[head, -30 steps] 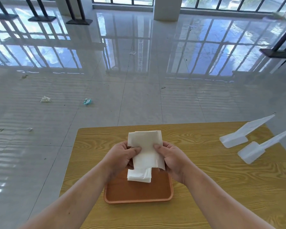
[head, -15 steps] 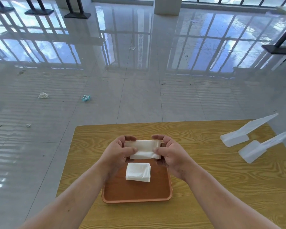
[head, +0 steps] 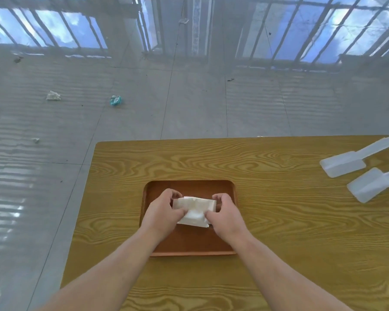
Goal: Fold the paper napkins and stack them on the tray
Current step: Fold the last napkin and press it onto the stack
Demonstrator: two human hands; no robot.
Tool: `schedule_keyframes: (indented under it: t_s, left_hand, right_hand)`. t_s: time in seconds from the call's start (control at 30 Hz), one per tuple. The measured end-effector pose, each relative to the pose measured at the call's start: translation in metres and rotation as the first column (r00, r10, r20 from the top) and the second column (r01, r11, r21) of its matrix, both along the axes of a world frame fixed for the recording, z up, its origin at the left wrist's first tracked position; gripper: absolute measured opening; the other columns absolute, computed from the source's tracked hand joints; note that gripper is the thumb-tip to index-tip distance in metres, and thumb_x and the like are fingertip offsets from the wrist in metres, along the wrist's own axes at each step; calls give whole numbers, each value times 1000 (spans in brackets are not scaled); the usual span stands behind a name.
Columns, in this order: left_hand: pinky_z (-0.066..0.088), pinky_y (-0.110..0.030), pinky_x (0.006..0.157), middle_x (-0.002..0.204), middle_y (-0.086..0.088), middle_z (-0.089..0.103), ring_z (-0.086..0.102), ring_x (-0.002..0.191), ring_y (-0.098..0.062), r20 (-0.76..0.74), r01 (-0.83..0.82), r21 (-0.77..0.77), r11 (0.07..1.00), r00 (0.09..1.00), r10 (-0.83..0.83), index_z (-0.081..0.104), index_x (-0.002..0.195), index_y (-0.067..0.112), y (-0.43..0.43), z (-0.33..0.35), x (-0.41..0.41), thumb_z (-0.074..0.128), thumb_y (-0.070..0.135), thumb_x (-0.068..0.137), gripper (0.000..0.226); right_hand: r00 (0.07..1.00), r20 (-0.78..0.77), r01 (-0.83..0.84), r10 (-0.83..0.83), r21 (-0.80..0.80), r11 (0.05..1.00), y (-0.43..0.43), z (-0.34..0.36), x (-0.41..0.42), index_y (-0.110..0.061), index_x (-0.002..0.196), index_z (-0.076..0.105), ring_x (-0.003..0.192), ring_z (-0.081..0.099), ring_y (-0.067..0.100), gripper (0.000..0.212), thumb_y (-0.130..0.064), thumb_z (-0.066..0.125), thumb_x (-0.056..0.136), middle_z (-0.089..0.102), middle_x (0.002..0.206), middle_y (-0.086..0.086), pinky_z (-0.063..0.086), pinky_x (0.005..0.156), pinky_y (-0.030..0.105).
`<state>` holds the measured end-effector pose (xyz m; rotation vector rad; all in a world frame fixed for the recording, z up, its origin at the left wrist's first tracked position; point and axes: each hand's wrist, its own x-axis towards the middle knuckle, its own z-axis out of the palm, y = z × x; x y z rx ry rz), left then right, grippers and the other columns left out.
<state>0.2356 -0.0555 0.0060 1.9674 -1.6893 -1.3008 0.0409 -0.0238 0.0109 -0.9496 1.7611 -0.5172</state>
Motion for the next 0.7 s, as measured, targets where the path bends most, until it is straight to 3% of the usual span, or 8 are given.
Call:
schedule_keyframes:
  t_s: [0.1,0.17,0.27,0.33,0.4,0.53,0.7]
  left_hand:
    - [54,-36,94,143,6,51,59,119,-16,249,172,-144,974,959,-133,46,140,30,13,-16,0,72,41,86,61]
    - [46,-44,110,157,-1,45,48,137,-26,421,432,-243,869,854,-307,47,146,24,22,-23,0,65,41,91,60]
    - [23,-43,126,169,-1,32,28,155,-22,511,713,-86,696,631,-583,41,154,27,29,-33,-3,47,49,101,57]
    - [15,-42,129,173,2,22,16,159,-17,513,740,5,673,576,-637,31,160,29,32,-40,-3,42,52,103,63]
    - [15,-42,129,174,2,19,14,159,-17,520,738,7,675,573,-633,28,161,29,33,-43,-2,42,53,103,64]
    - [17,-42,128,174,2,21,15,159,-17,522,722,-7,692,593,-613,28,162,30,36,-44,-1,41,54,102,66]
    - [18,-46,128,175,1,17,12,160,-19,534,690,26,723,602,-594,25,163,29,47,-45,-5,43,55,101,69]
  right_hand:
    - [917,-352,-239,188,-106,965,15,-15,-2,-19,151,40,130,51,24,65,-24,64,91,52,145,2,46,108,38]
    - [791,-547,-450,275,-214,867,24,-21,-7,-16,149,46,135,47,29,60,-21,63,91,52,149,6,43,113,43]
    - [639,-606,-681,474,-159,715,29,-32,-12,-14,148,53,144,44,28,53,-19,55,95,53,155,10,39,119,47]
    - [540,-575,-761,614,-23,648,33,-40,-13,-19,156,43,156,28,27,57,-21,47,100,35,169,10,22,129,46]
    - [506,-594,-775,626,6,632,37,-47,-13,-20,158,40,160,19,27,58,-21,44,101,26,173,9,10,130,44]
    - [491,-658,-772,571,-25,635,38,-51,-11,-16,156,44,160,17,29,57,-20,43,99,32,170,11,4,127,44]
    - [437,-668,-803,602,12,596,36,-50,-10,-14,161,33,162,7,28,63,-18,39,98,21,174,12,-7,124,43]
